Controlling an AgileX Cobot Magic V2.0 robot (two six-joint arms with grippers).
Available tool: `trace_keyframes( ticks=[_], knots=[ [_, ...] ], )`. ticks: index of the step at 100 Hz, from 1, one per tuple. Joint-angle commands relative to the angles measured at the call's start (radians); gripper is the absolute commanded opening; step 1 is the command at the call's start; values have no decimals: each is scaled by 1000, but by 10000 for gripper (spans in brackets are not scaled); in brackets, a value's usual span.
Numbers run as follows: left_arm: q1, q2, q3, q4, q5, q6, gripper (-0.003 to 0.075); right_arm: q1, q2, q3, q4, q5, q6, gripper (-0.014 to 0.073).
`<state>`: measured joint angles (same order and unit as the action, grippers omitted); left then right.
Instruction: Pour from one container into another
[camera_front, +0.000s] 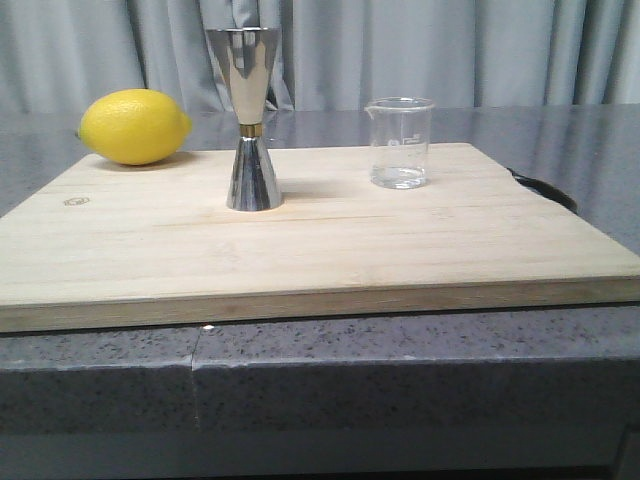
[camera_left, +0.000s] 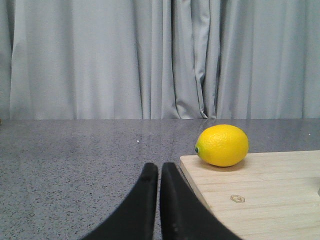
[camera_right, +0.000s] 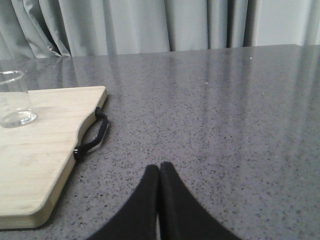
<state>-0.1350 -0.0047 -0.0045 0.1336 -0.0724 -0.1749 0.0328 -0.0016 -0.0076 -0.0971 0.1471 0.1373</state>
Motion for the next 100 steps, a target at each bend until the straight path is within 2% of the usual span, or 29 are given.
trace_keyframes(
  ticks=[1,19,100],
  knots=[
    [2,-27,14,-11,-68,-3,-19,-7,-29,-6,-1,-98,6,-70],
    [2,-27,14,-11,-68,-3,-19,-10,-25,45,2,-173,6,-70],
    [2,-27,14,-11,-68,-3,-19,-10,-25,44,2,-147,8,-70]
  ],
)
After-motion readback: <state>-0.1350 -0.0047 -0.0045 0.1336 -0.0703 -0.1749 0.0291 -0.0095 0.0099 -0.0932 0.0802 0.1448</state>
